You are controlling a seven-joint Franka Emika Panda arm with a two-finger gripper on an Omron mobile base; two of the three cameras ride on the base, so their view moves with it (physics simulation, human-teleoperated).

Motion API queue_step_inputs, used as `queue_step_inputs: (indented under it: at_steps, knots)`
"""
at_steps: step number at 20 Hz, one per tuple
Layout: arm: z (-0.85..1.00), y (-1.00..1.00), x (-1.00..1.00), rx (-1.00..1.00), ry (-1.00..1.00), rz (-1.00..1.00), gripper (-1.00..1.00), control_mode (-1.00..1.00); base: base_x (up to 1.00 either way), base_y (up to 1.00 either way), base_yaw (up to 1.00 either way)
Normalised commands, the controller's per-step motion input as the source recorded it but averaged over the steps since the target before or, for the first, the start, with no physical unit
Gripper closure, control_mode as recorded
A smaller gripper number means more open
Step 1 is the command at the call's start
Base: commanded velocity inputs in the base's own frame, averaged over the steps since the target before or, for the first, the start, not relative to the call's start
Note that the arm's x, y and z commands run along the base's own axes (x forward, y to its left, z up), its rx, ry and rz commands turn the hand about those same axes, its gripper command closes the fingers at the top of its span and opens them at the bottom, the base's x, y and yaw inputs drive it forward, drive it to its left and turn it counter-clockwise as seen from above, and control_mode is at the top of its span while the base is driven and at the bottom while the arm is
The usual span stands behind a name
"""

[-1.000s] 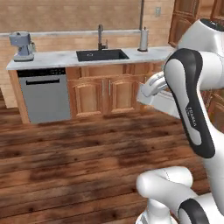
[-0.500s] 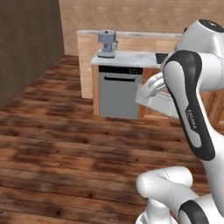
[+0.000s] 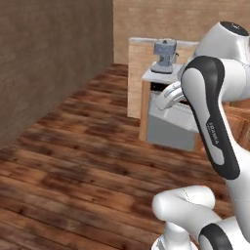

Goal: Retrieve the tupperware and aluminum foil from the cabinet and place them on the dining counter near the plate with hot dog and eggplant to prepare for storing leftovers.

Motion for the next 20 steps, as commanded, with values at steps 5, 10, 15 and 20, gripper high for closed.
queue_step_inputs:
  at_steps: [5,10,15,20]
  knots:
    - [0.0,0.0,0.0,0.0,0.0,0.0,1.0,1.0,1.0,0.04,0.08]
    - [0.0,0.0,0.0,0.0,0.0,0.0,1.0,1.0,1.0,0.26,-0.02]
    - [0.0,0.0,0.0,0.0,0.0,0.0,1.0,1.0,1.0,0.56,-0.12]
    - [0.0,0.0,0.0,0.0,0.0,0.0,1.0,1.0,1.0,0.65,-0.17]
